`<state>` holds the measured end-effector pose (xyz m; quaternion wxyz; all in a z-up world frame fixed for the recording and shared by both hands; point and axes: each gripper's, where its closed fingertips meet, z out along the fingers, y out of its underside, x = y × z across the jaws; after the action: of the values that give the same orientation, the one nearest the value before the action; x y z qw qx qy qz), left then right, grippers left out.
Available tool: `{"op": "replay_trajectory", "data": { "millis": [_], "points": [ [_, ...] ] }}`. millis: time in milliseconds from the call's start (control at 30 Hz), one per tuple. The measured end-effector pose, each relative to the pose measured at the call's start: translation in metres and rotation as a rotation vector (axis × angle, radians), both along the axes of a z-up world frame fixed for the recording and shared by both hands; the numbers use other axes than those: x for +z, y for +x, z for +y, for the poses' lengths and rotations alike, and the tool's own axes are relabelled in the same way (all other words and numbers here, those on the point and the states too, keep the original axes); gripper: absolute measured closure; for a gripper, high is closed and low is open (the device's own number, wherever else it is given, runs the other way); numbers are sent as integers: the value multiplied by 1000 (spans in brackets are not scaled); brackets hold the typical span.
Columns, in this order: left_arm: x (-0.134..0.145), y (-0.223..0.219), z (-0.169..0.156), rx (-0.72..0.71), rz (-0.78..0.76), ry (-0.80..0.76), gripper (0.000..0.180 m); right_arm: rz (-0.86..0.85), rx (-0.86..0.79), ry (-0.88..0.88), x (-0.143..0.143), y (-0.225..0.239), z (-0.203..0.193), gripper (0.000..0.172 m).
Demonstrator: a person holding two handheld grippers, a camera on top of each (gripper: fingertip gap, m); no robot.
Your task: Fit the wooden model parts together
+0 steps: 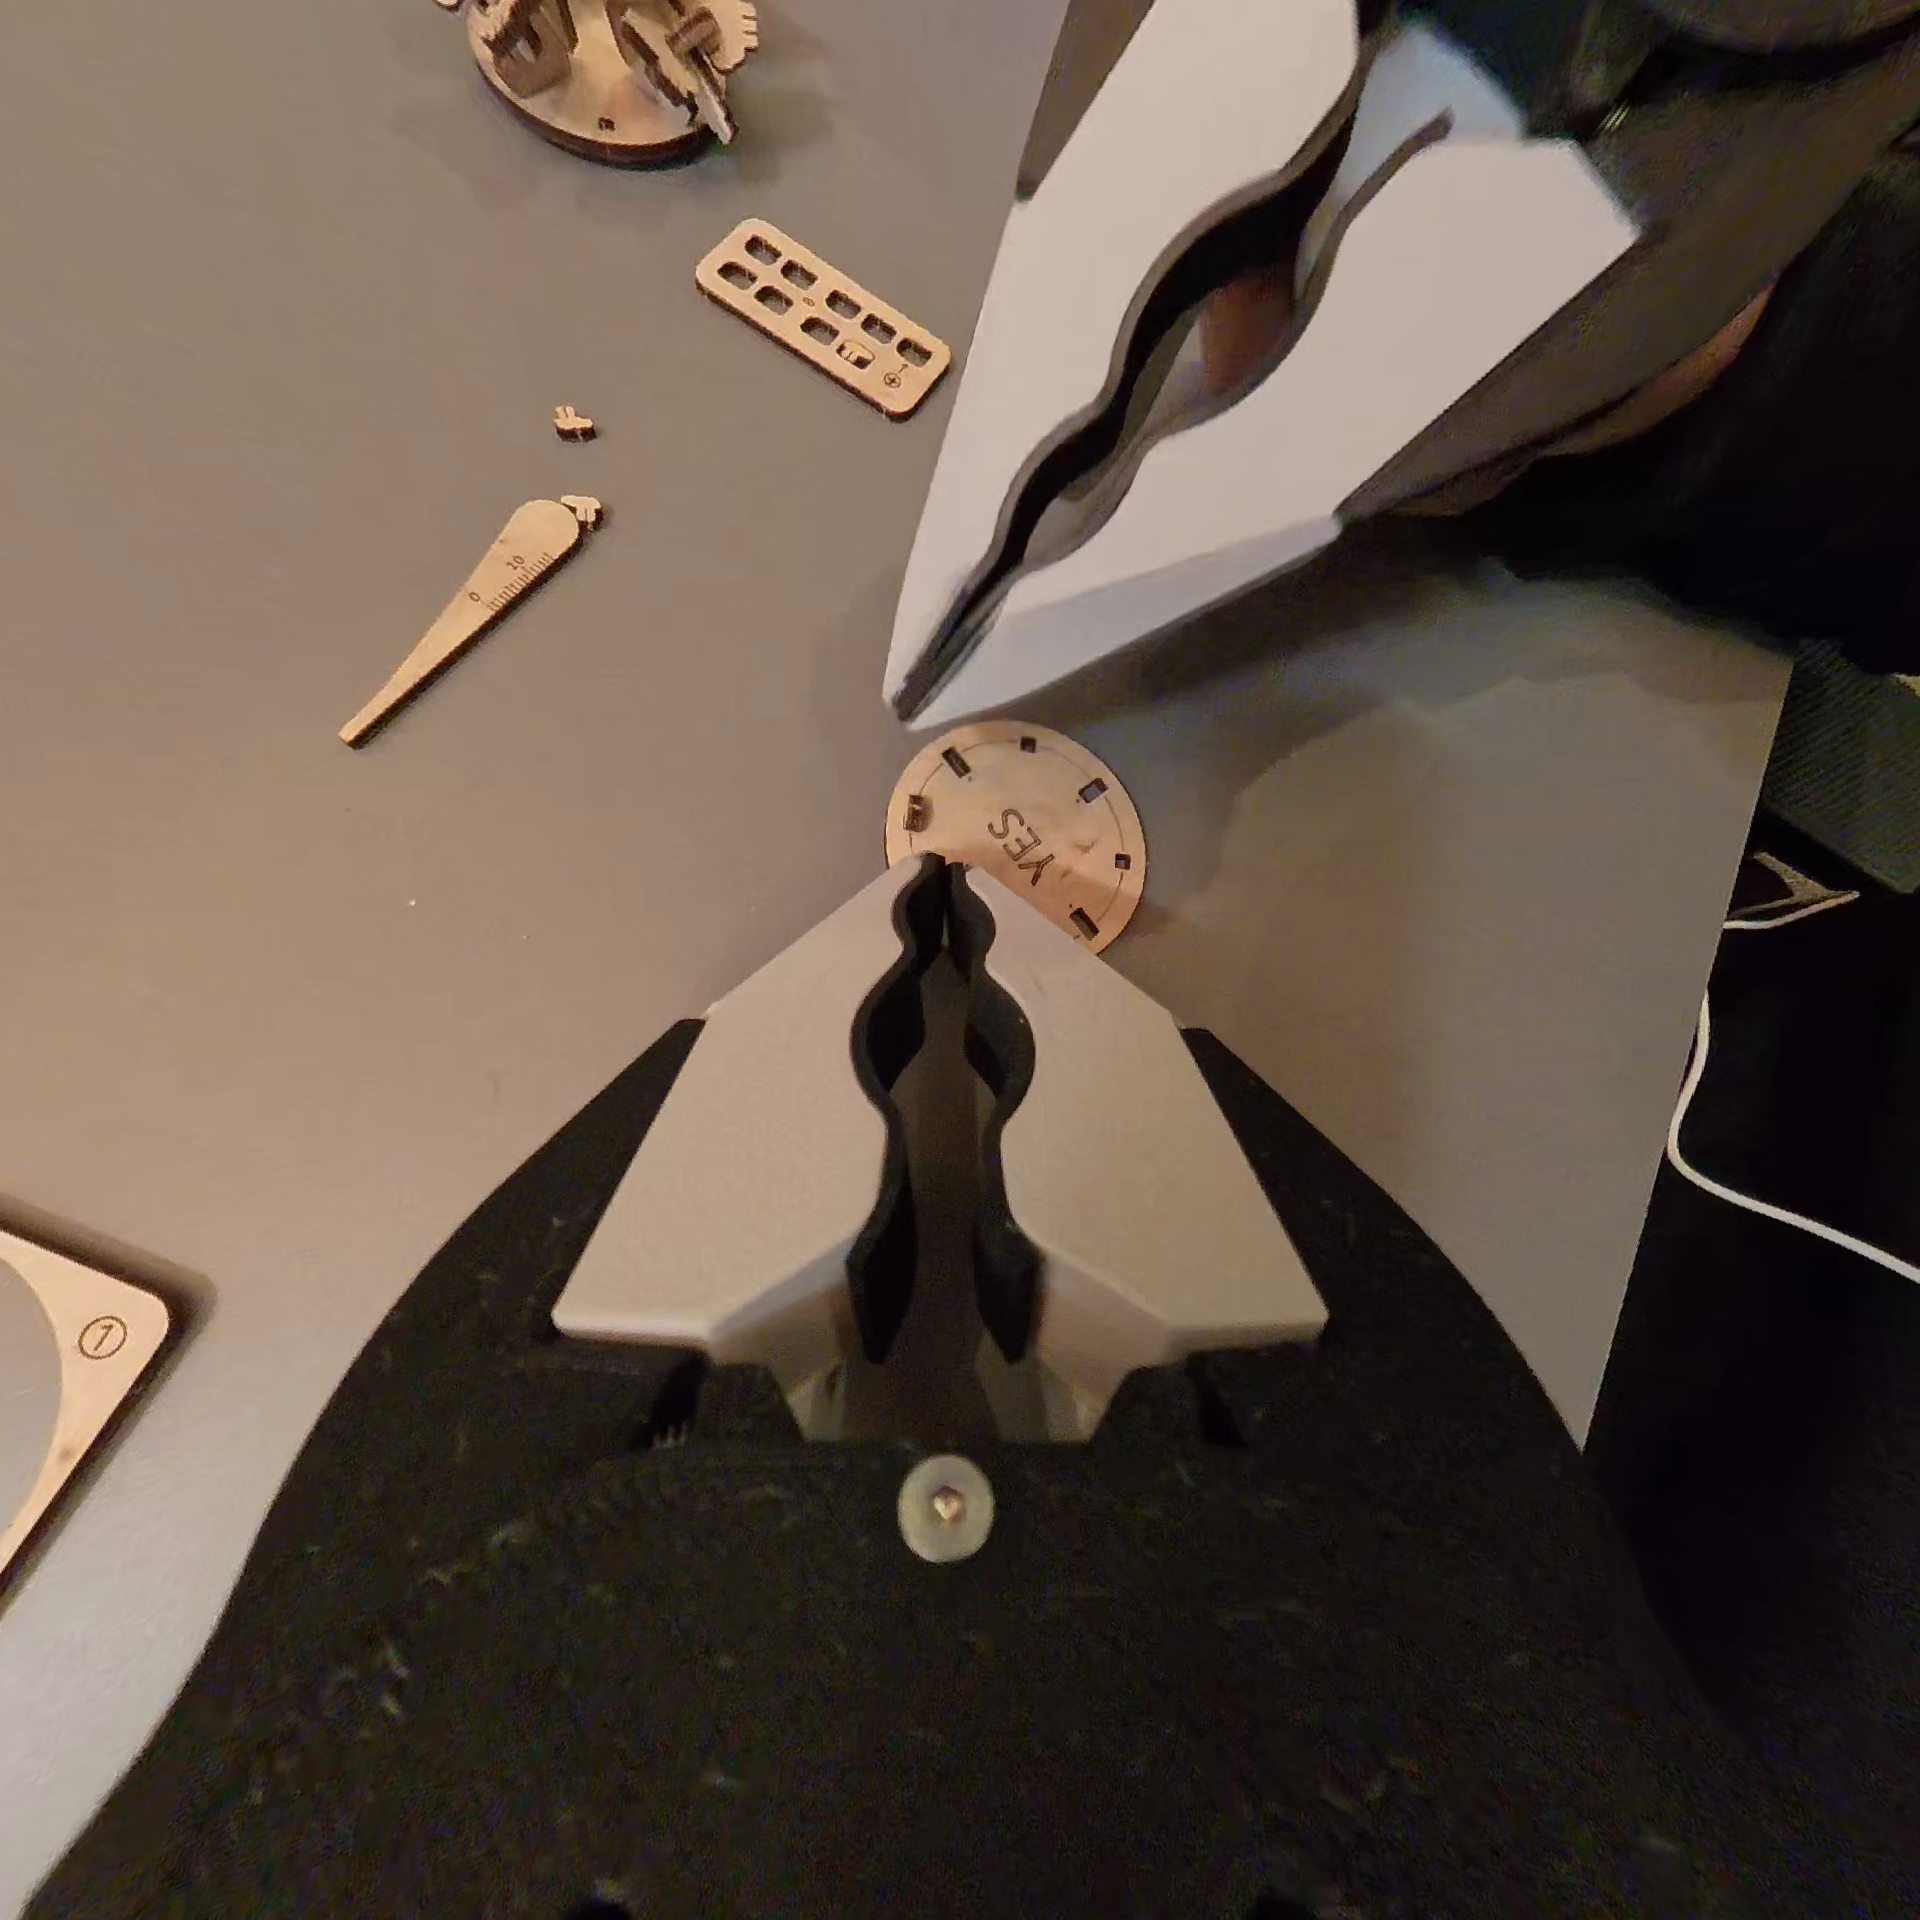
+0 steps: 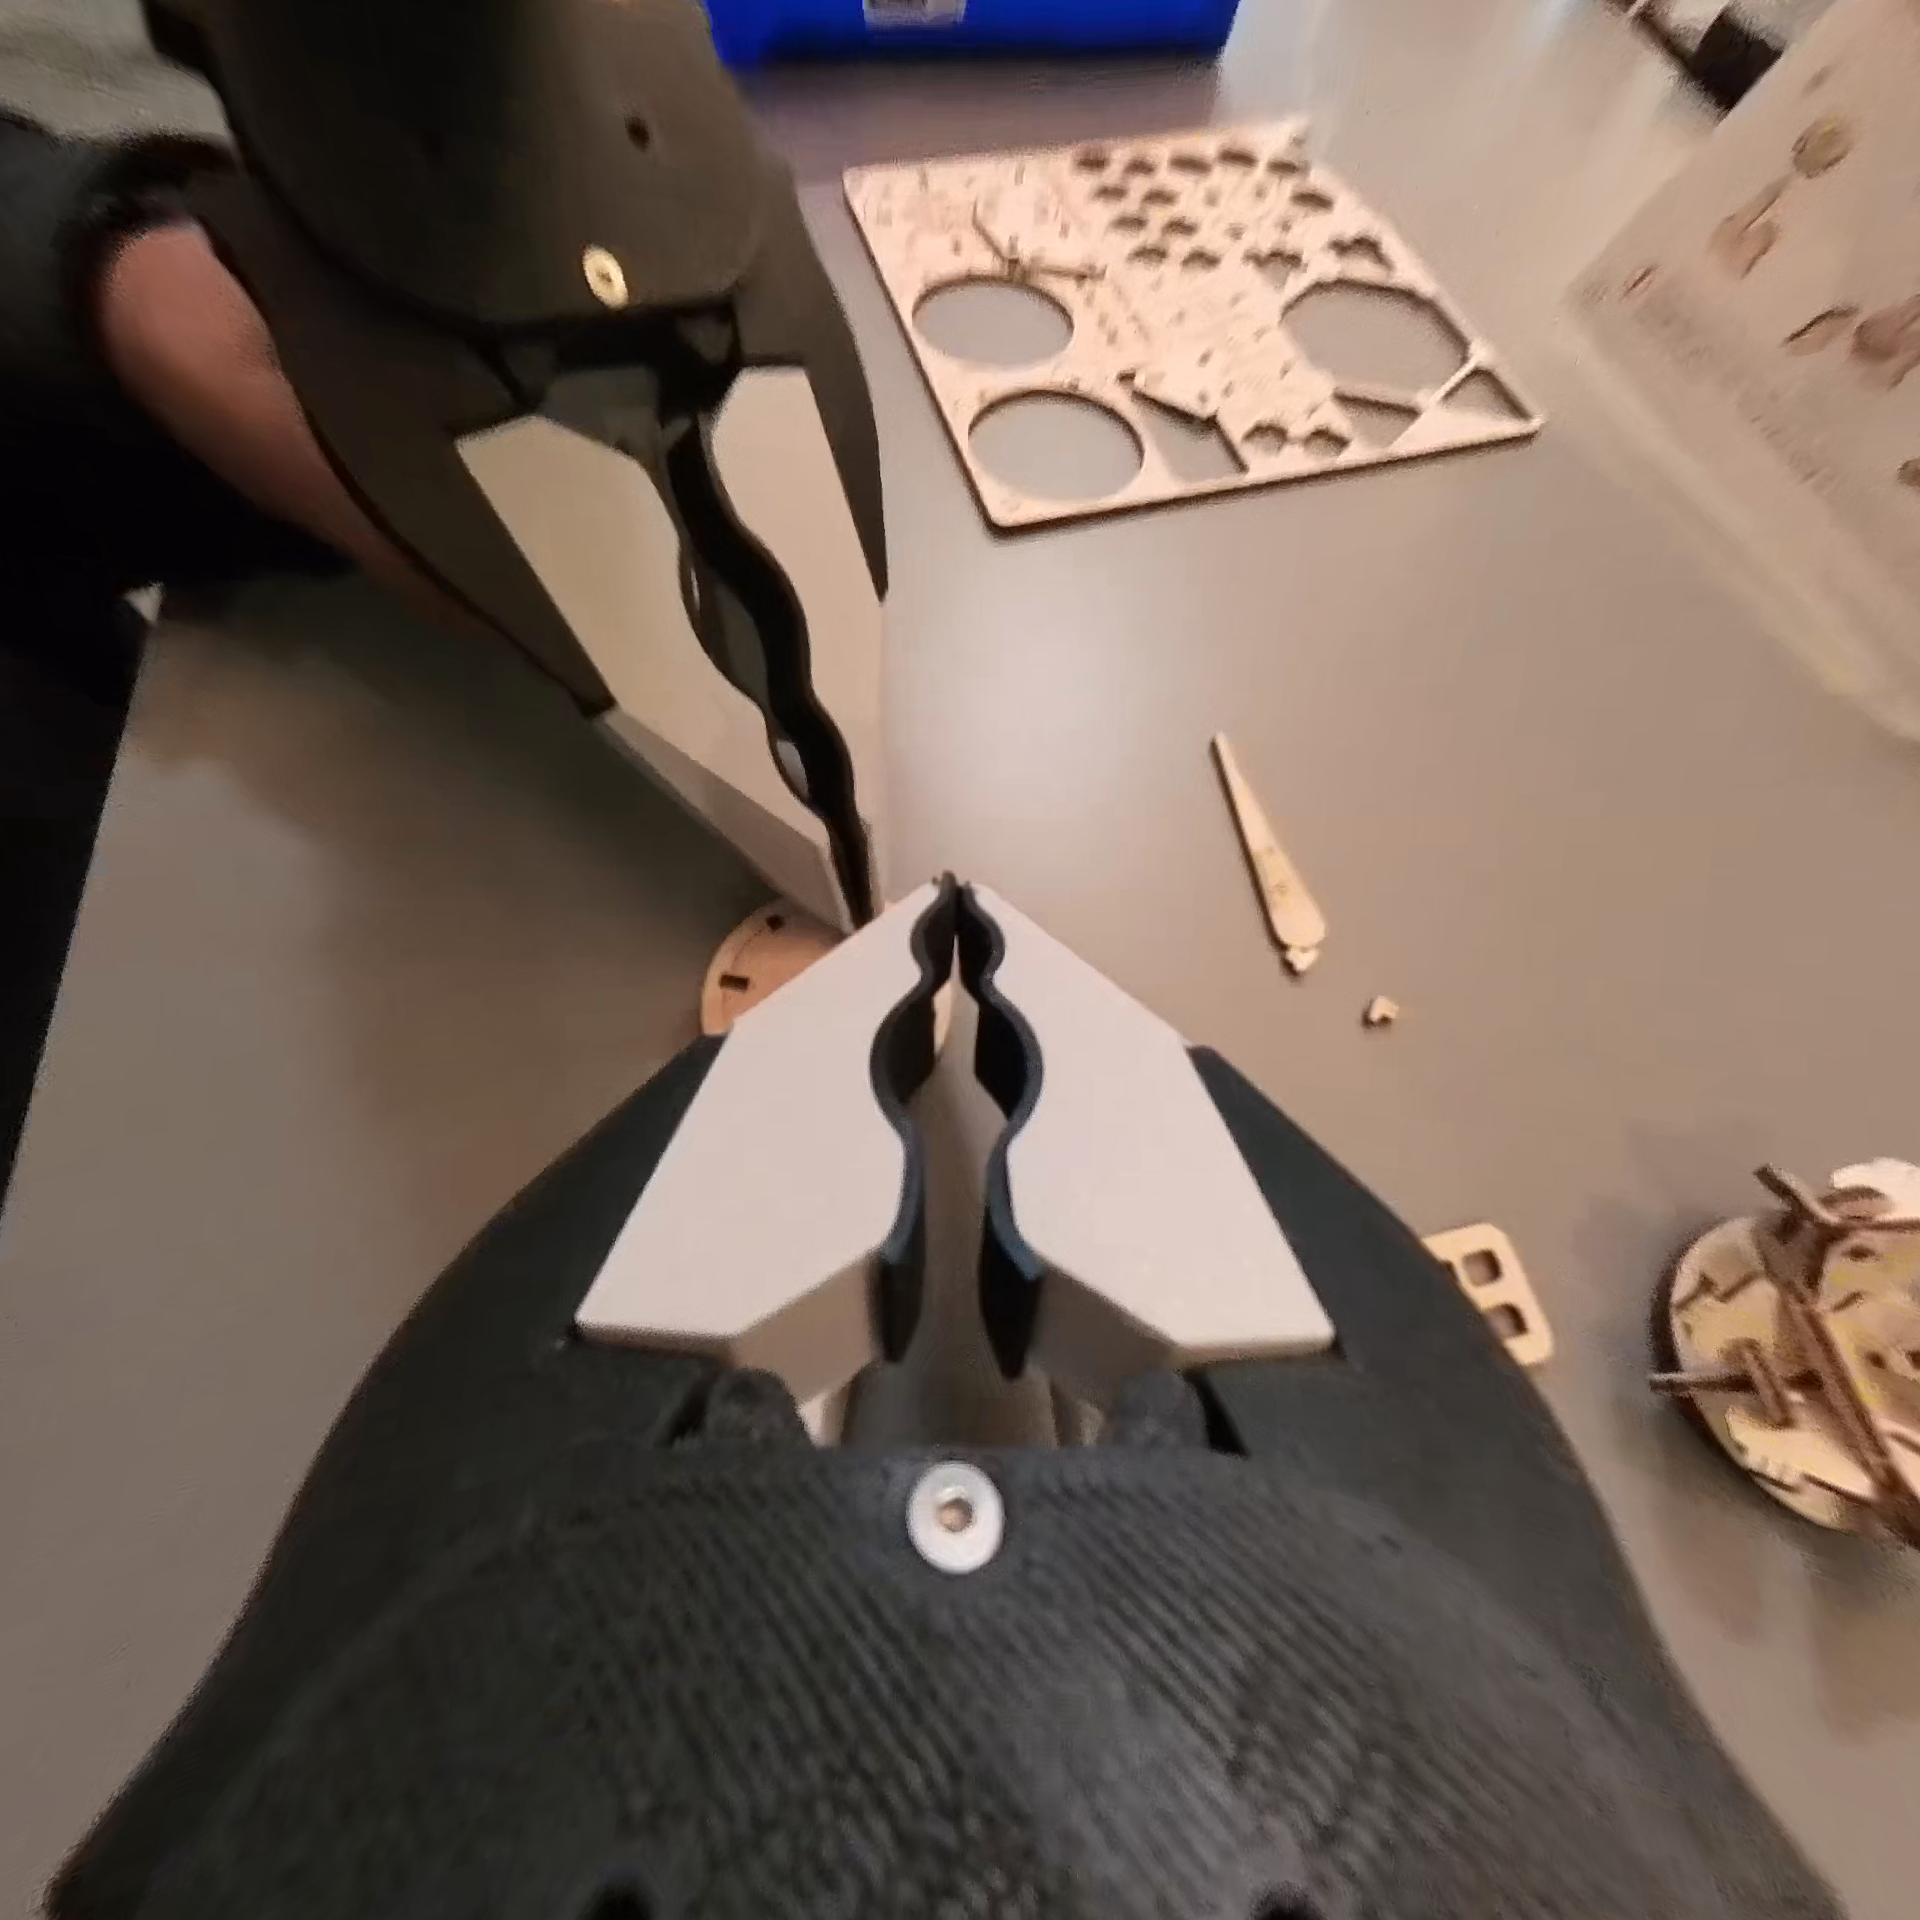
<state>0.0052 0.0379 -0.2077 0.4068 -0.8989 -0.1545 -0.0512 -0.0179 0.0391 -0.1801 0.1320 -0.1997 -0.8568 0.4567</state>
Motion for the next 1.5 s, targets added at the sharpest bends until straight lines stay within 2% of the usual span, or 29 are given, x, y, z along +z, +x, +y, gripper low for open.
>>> {"op": "replay_trajectory", "data": {
  "millis": [67, 133, 300, 400, 567, 600, 667, 733, 800, 867, 933, 1000, 1133, 1267, 1367, 1433, 1500],
  "points": [
    [0, 0, 0, 0, 4, -1, 180, -27, 15, -23, 0, 3, -4, 172],
    [0, 0, 0, 1, 0, 2, 180, -103, 23, 68, -24, 5, -3, 172],
    [0, 0, 0, 1, -3, 1, 180, 19, 11, -31, 7, 2, -6, 172],
    [0, 0, 0, 1, -12, 4, 180, -82, 28, 70, -23, 5, -8, 172],
    [0, 0, 0, 0, -19, 6, 180, 27, 1, -3, 5, 0, -5, 172],
    [0, 0, 0, 0, -22, 6, 180, 9, 8, 10, 1, 1, -6, 172],
    [0, 0, 0, 0, -26, 7, 180, -84, 24, 103, -25, 6, -5, 172],
    [0, 0, 0, 0, -29, 8, 180, -62, 12, 84, -18, 3, -4, 172],
    [0, 0, 0, 0, -29, 8, 180, 36, -11, 41, 0, -2, -3, 172],
    [0, 0, 0, 0, -31, 9, 180, 42, -11, 3, 7, -2, -6, 172],
    [0, 0, 0, 0, -35, 10, 180, -55, -3, 100, -20, 1, -4, 172],
    [0, 0, 0, -2, -38, 11, 180, -68, -9, 99, -22, 0, -2, 172],
    [0, 0, 0, -2, -37, 9, 180, 60, -34, -24, 15, -5, -3, 172],
    [0, 0, 0, -2, -43, 11, 180, 134, -85, -140, 32, -15, -1, 172],
    [0, 1, 0, -3, -36, 10, 180, 146, -98, -435, 73, -17, 3, 172],
    [0, 3, 1, -18, -33, 8, 180, 93, -119, -653, 96, -20, 8, 172],
    [0, 4, 1, -26, -25, 7, 180, 77, -140, -736, 104, -26, 9, 172]
  ]
}}
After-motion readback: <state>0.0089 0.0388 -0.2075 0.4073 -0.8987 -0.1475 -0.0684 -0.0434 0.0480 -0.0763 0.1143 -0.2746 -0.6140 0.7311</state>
